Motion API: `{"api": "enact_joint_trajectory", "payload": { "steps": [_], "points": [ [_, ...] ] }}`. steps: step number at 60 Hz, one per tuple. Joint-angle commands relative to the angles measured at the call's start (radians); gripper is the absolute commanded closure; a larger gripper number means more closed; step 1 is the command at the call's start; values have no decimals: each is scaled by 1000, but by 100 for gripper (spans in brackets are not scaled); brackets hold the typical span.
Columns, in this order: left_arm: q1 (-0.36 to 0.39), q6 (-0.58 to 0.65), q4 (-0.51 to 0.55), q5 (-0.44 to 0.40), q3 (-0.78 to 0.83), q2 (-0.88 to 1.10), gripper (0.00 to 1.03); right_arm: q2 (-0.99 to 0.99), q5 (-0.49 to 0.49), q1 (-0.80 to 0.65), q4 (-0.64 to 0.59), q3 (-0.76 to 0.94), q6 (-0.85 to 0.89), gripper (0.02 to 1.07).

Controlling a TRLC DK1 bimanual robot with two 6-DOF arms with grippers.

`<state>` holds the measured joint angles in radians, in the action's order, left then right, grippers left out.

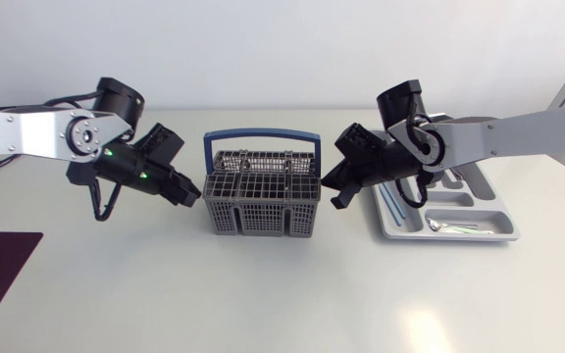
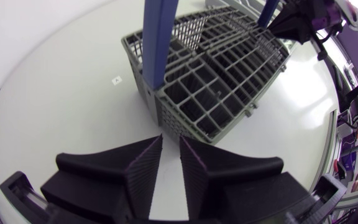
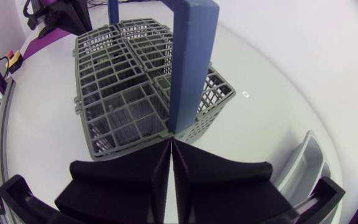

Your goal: Unload the cutlery basket into the drawer organizer.

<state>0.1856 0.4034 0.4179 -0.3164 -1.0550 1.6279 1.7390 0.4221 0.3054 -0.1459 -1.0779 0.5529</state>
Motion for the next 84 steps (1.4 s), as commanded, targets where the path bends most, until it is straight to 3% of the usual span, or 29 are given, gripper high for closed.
{"api": "enact_joint_trajectory", "payload": {
  "steps": [1, 29, 84],
  "points": [
    [5, 25, -33, 14, -28, 53, 92, 8, 1, 3, 11, 7, -24, 97],
    [132, 5, -48, 10, 1, 39, 91, -19, 1, 11, 9, 47, -27, 97],
    [121, 6, -50, 11, 64, -30, 91, -114, -22, 69, 11, 141, -50, 97]
  ]
}}
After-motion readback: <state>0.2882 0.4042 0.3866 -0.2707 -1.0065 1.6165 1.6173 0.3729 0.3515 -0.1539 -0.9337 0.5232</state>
